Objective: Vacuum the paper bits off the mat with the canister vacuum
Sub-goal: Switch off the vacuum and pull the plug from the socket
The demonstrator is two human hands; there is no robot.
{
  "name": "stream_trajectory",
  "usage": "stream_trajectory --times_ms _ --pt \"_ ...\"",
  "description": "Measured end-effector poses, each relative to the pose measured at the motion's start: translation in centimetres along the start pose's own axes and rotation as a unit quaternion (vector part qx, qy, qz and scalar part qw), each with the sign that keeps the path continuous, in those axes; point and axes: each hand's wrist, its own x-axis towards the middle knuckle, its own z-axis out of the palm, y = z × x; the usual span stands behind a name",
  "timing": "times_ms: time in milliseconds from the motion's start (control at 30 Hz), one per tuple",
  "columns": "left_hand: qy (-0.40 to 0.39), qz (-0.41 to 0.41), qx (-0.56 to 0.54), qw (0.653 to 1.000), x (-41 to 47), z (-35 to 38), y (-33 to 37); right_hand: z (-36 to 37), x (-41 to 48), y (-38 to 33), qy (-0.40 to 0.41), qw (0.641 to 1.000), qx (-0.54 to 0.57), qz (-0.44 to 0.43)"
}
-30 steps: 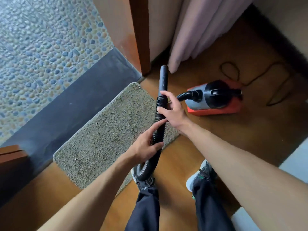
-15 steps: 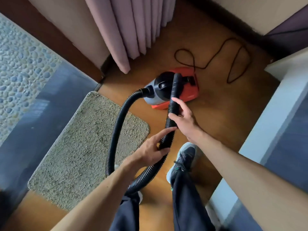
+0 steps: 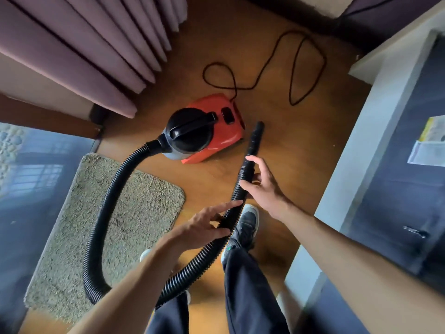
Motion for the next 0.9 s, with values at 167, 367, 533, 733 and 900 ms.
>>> stream_trajectory --times_ms 167,367,533,733,900 --pt "-0.047 -0.043 0.064 0.996 3.1 0.7 -0.4 -1.5 1.0 2.3 0.014 0.998 0.028 0.05" --pt "-0.097 -0.062 0.135 0.984 5.6 0.6 -1.3 -1.0 2.4 5.1 0.035 0.988 0.077 0.131" --pt "-0.113 -0.079 0.132 0.982 6.9 0.3 -3.5 1.1 4.8 7.1 0.023 0.983 0.071 0.171" --pt "-0.137 -0.128 0.155 0.97 8.5 -0.3 -5.7 2.6 7.3 7.8 -0.035 0.974 -0.086 0.206" --pt "-0.115 -0.141 0.145 0.972 9.8 -1.0 -6.9 3.5 10.9 5.2 -0.018 0.944 -0.314 0.098"
